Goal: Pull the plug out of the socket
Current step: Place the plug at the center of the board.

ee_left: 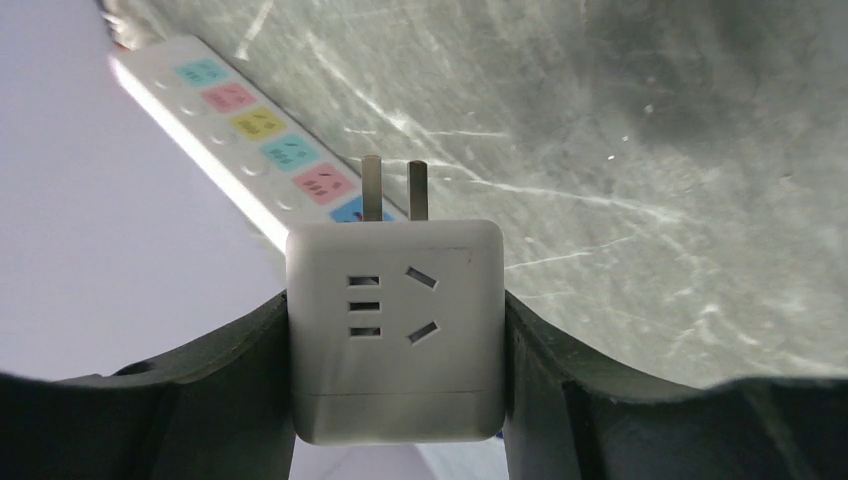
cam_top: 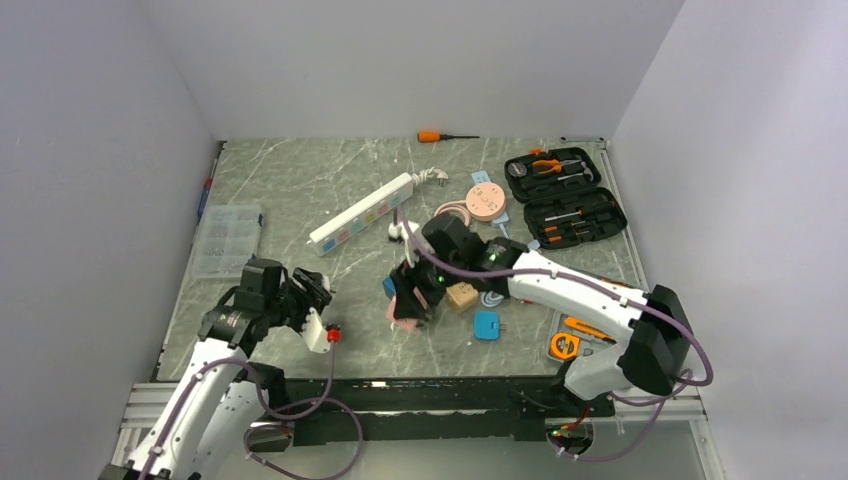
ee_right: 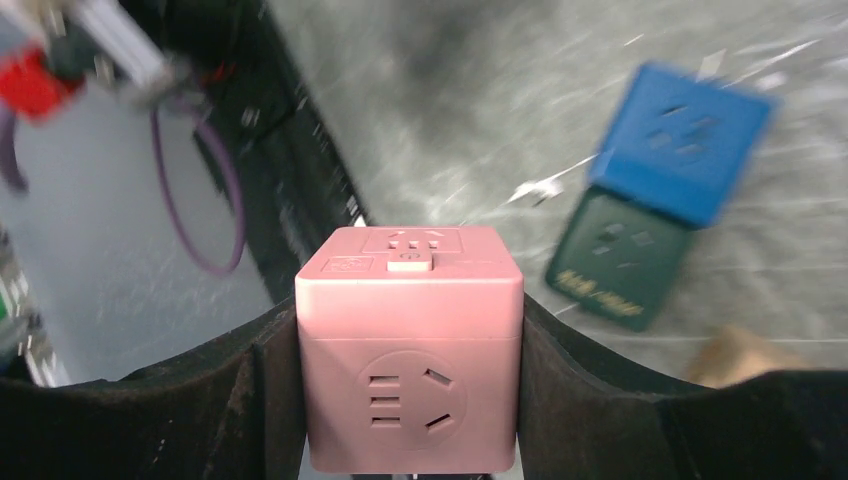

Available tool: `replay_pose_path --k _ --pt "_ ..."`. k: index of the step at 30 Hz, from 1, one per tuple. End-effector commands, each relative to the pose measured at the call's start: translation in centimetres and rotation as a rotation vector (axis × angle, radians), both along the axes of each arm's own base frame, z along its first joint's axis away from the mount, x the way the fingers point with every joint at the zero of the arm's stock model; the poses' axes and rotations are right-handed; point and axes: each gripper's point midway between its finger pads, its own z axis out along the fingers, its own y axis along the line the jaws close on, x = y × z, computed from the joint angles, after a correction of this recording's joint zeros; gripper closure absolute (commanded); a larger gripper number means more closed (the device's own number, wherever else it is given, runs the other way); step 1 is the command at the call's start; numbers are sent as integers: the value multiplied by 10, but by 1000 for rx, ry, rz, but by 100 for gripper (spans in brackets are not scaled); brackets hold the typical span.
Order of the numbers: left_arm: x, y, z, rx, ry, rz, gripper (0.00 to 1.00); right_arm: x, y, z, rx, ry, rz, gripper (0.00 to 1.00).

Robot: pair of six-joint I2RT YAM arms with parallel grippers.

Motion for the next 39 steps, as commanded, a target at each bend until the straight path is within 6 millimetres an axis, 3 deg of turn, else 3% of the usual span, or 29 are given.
replay_pose_path --k 1,4,8,11,15,21,28,30,32,33,35,36,39 --pt "13 9 2 -75 84 245 100 79 7 43 70 -121 -237 100" --pt "8 16 -8 -101 243 463 100 124 -6 37 19 -165 -398 100" --pt "-2 4 -12 -209 497 718 100 167 -22 12 -71 -193 -539 100" --pt "-7 -6 -22 -213 617 816 100 189 -25 -14 -135 -196 -587 100" --pt "-7 -13 -38 -188 651 890 100 216 -31 -38 -224 -215 -658 100" --pt "12 -13 -61 -164 660 1018 100 252 -33 -63 -306 -245 -743 100" --pt "22 -18 -86 -148 686 1069 100 276 -42 -84 -341 -286 -828 100" --pt "23 -19 -90 -142 697 1076 91 278 -40 -91 -339 -281 -831 96" --pt "21 -19 -93 -132 707 1080 75 278 -40 -99 -344 -272 -834 81" --pt "20 -19 -94 -125 709 1077 58 278 -39 -102 -344 -269 -834 70" --pt "19 -17 -94 -111 708 1071 12 278 -39 -106 -345 -265 -834 54" --pt "19 -16 -91 -110 701 1069 2 278 -38 -107 -345 -266 -831 47" --pt "22 -17 -74 -131 680 1056 1 279 -40 -107 -347 -275 -837 31"
